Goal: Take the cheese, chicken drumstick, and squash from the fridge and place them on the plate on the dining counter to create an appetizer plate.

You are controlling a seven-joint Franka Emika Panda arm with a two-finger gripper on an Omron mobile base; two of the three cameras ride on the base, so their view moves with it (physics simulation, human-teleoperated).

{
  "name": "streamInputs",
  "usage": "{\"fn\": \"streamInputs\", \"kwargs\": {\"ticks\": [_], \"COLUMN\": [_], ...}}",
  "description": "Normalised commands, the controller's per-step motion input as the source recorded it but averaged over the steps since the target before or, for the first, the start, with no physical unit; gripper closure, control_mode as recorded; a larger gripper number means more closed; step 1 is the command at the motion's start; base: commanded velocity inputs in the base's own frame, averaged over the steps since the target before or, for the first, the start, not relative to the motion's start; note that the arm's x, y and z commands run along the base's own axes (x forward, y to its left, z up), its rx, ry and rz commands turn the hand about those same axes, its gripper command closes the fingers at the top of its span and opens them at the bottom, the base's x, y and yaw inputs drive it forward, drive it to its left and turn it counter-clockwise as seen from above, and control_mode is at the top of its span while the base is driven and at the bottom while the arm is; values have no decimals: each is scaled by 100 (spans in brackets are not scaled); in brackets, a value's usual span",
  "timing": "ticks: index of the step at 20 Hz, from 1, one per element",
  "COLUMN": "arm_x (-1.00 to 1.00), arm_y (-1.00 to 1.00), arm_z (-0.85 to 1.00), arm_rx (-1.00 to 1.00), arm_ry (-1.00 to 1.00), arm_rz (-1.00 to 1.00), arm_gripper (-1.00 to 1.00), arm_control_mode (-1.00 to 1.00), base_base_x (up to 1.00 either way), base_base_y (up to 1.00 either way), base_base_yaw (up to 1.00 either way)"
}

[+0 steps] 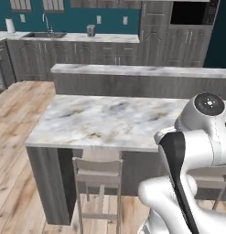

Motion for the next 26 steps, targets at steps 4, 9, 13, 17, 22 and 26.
{"fn": "streamInputs", "kwargs": {"ticks": [4, 9, 13, 17, 22, 26], "arm_x": [0, 0, 0, 0, 0, 0], "arm_y": [0, 0, 0, 0, 0, 0], "arm_z": [0, 0, 0, 0, 0, 0], "arm_rx": [0, 0, 0, 0, 0, 0], "arm_ry": [0, 0, 0, 0, 0, 0], "arm_rz": [0, 0, 0, 0, 0, 0], "arm_gripper": [-100, -100, -100, -100, -100, -100], "arm_control_mode": [100, 100, 100, 100, 100, 100], "base_base_x": [-2, -11, -12, -18, -5, 0], "base_base_y": [100, 100, 100, 100, 100, 100], "base_base_yaw": [-7, -8, -10, -8, -8, -5]}}
